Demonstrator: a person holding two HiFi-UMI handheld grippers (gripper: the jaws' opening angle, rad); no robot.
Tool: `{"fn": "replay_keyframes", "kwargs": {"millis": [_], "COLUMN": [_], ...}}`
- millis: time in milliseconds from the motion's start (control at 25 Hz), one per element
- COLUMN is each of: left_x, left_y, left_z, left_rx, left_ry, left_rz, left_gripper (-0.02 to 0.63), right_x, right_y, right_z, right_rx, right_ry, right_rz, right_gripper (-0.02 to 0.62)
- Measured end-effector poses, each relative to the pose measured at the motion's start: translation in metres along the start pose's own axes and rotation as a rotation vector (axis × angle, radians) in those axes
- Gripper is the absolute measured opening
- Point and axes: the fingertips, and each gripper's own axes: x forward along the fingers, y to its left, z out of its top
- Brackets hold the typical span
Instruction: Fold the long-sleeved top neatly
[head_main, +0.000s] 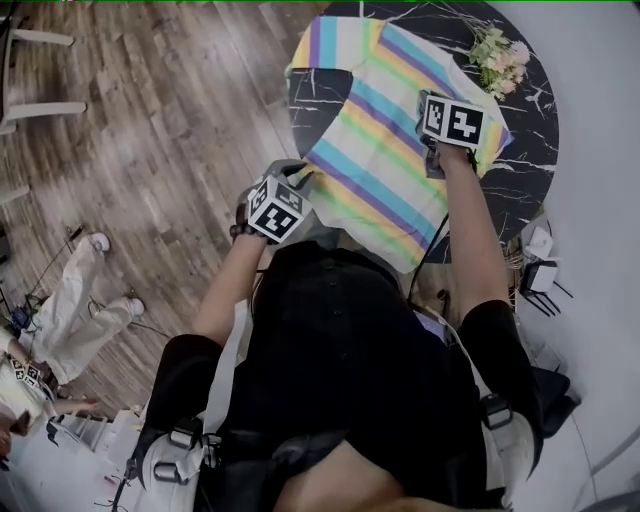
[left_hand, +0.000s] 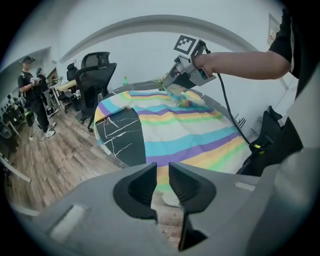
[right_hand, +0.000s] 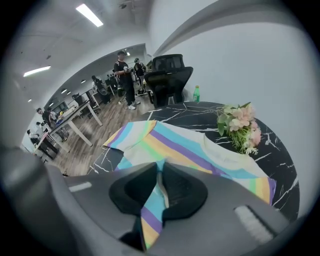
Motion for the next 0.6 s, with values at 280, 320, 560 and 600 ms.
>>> {"fn": "replay_keyframes", "kwargs": {"millis": [280, 320, 560, 600], "left_x": [-0.006, -0.006, 0.002, 0.004], "left_y": [0.008, 0.008, 0.0, -0.002], "left_z": [-0.009, -0.009, -0.001, 0.003], "left_rx": [-0.005, -0.003, 0.033, 0.045], "left_ry": [0.009, 0.011, 0.012, 0.012], "left_rz": [0.004, 0.004, -0.024, -0.03], "left_gripper": [0.081, 0.08, 0.08, 0.08], "right_x": [0.009, 0.007, -0.01, -0.013], "right_y": [0.031, 0.037, 0.059, 0.062], "right_z": [0.016, 0.017, 0.001, -0.001], "right_rx": [0.024, 0.024, -0.053, -0.066], "right_ry": [-0.073, -0.086, -0.134, -0.142], "right_rz": [0.068, 0.093, 0.199, 0.216], "right_gripper": [0.109, 0.141, 0.256, 0.265]}}
